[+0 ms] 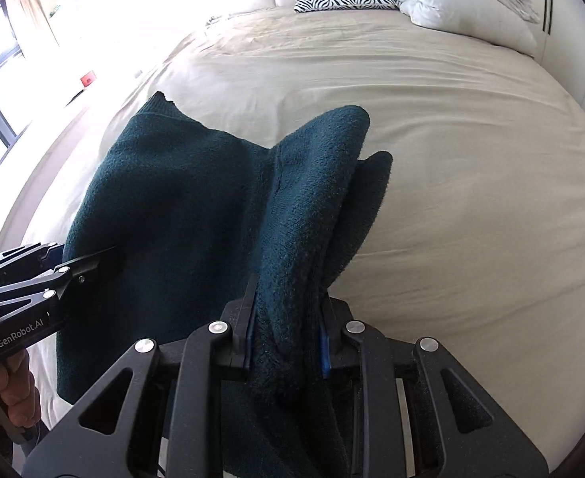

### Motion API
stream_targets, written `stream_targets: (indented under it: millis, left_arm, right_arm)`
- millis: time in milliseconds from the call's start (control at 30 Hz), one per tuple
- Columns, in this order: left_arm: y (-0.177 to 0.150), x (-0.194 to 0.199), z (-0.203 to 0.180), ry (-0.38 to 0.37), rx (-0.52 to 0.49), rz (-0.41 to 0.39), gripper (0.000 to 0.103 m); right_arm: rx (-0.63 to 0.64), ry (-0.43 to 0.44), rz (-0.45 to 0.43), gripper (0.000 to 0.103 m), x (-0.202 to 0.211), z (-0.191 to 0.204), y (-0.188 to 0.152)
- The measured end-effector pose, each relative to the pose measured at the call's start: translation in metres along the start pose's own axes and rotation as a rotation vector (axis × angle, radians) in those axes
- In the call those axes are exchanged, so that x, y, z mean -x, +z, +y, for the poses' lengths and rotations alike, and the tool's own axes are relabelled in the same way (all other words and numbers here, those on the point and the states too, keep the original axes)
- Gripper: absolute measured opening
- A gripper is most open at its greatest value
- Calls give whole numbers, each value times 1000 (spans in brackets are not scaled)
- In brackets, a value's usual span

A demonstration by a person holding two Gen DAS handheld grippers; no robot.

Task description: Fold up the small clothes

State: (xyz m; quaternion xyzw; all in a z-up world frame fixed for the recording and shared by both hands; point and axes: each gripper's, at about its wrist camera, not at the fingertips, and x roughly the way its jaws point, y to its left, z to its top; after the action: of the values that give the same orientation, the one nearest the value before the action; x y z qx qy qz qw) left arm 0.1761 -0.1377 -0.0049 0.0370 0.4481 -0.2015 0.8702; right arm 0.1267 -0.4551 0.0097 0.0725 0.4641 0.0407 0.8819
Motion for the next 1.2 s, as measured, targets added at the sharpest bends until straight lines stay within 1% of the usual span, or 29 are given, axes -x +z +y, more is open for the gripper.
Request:
stream_targets:
  millis: [100, 167, 233, 267, 333, 400, 533, 600, 633, 700, 733, 800, 867, 933, 1000, 1100, 1200]
  left_arm:
    - [-30, 24, 21, 18, 4, -1, 35]
    - [-51, 37, 38, 23, 24, 3, 35]
    - [-66, 43, 51, 25, 44, 3, 35]
    - [-69, 47, 53, 26, 57, 5, 35]
    - [-74, 51, 56, 21, 78, 1, 35]
    - [-77, 51, 61, 20, 98, 4, 35]
    - [-75, 47, 59, 18, 100, -15, 36]
    - [-75, 42, 57, 21, 86, -12, 36]
    - [-77, 37, 54, 29, 74, -3, 36]
    - [-82, 22, 57, 57, 78, 26, 37]
    - [-85, 13, 59, 63, 90, 42, 38]
    - [-92, 4, 71, 35, 135, 52, 41]
    - [-95, 4, 74, 20, 144, 45, 41]
    - [-95, 4, 70, 39, 123, 42, 42]
    - [-96, 3, 68, 52, 114, 40, 43]
    - [-97, 1, 68, 48, 128, 33, 45]
    - [-100, 0, 68, 55, 133, 29, 48]
  right_arm:
    - [13, 48, -4, 21, 15, 30, -19]
    - [20, 77, 1, 21, 17, 54, -32]
    - [16, 108, 11, 21, 20, 65, -48]
    - [7, 127, 18, 21, 24, 62, -58]
    - [-13, 160, 34, 21, 18, 73, -66]
    - [-8, 173, 48, 21, 15, 80, -73]
    - [16, 166, 51, 21, 6, 101, -75]
    - [18, 157, 45, 21, 6, 102, -76]
    - [19, 150, 43, 21, 5, 109, -83]
    - [11, 140, 51, 21, 0, 104, -86]
    - [-13, 136, 74, 22, -14, 105, -89]
    - [-77, 150, 103, 22, -29, 91, -98]
    - [-150, 208, 121, 23, -48, 74, -105]
    - [-203, 267, 113, 24, -56, 62, -111]
    - [-209, 287, 104, 25, -58, 58, -114]
    - [-221, 312, 93, 25, -63, 53, -117]
    - [-258, 364, 91, 28, -63, 46, -124]
